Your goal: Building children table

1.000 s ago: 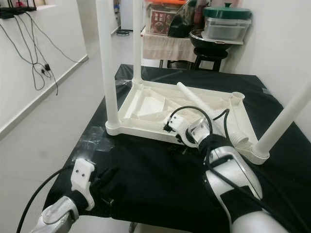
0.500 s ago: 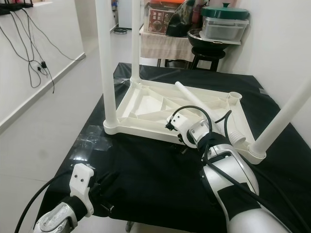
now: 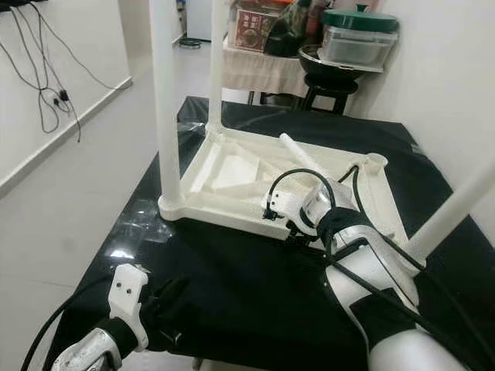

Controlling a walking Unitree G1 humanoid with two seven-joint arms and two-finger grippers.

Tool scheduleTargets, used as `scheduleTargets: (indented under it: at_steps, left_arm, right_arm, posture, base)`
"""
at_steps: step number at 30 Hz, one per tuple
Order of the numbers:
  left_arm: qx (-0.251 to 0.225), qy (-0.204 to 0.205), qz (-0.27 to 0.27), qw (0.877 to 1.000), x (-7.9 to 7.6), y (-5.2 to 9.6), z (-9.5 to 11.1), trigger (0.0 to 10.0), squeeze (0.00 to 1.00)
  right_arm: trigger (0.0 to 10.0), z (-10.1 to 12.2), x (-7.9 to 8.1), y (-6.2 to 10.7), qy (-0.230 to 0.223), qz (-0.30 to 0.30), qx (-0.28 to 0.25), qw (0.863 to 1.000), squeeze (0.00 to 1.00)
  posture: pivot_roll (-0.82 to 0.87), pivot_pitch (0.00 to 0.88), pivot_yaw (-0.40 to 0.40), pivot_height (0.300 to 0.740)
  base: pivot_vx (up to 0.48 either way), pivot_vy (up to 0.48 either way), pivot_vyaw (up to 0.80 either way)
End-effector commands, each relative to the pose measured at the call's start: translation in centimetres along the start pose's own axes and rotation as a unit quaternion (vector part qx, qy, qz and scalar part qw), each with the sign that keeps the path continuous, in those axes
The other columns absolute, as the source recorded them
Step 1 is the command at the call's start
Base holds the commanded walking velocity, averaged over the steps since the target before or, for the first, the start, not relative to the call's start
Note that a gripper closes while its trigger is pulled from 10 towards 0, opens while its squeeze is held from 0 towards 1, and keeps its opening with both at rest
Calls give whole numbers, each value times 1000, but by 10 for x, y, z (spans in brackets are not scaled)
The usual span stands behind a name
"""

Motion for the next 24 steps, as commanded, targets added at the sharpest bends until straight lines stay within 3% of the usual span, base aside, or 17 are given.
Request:
scheduleTargets:
  at_steps: [1,6,7,9,16,18,21,22,23,24]
  left_arm:
    - [11,4,1,1000,1,-1,-4,10000,0]
    - [10,1,1,1000,3,-4,-3,10000,0]
    - [10,-1,0,1000,4,-6,-2,10000,0]
    - [10,-4,-1,1000,5,-8,-2,10000,0]
    - [10,-7,-1,1000,7,-10,-2,10000,0]
    - [10,-9,-1,1000,9,-12,-2,10000,0]
    - [10,-11,-2,1000,10,-13,-2,10000,0]
    - [11,-12,-2,1000,10,-13,-2,10000,0]
    - [11,-12,-2,1000,10,-13,-2,10000,0]
    - [11,-14,-2,1000,11,-14,-2,10000,0]
  right_arm:
    - [0,-9,28,-18,-14,94,1,995,0]
    - [0,-4,35,-15,4,134,-17,991,0]
    - [0,-2,47,-14,21,181,-28,983,0]
    - [0,-2,53,-16,26,202,-30,978,0]
    - [0,-1,60,-27,20,196,-37,980,0]
    - [0,9,56,-43,-37,139,-61,988,0]
    - [0,14,55,-47,-68,120,-71,988,0]
    - [0,24,52,-49,-115,97,-91,984,0]
    - [0,24,52,-49,-115,97,-91,984,0]
    - [0,36,47,-49,-164,76,-118,976,0]
  posture:
    - [75,53,-116,740]
    - [68,41,-113,740]
    - [64,33,-111,740]
    - [63,25,-109,740]
    - [55,10,-101,740]
    - [52,0,-93,740]
    - [52,0,-93,740]
    - [50,0,-89,740]
    - [50,0,-89,740]
    - [51,0,-85,740]
  base:
    - [0,0,0]
    - [0,0,0]
    - [0,0,0]
    - [0,0,0]
    - [0,0,0]
    - [0,0,0]
    - [0,0,0]
    - [0,0,0]
    - [0,0,0]
    - [0,0,0]
Point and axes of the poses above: a point about 5 cm out from each wrist's last joint towards the gripper, its own y axis pointing back from the gripper into the wrist, its own z axis along the axis of the wrist's last joint, x = y × z, the point moved 5 cm from there along -y, pointing out of the wrist towards the gripper, and after that the axes turned 7 degrees about y, right-handed, at the moved point
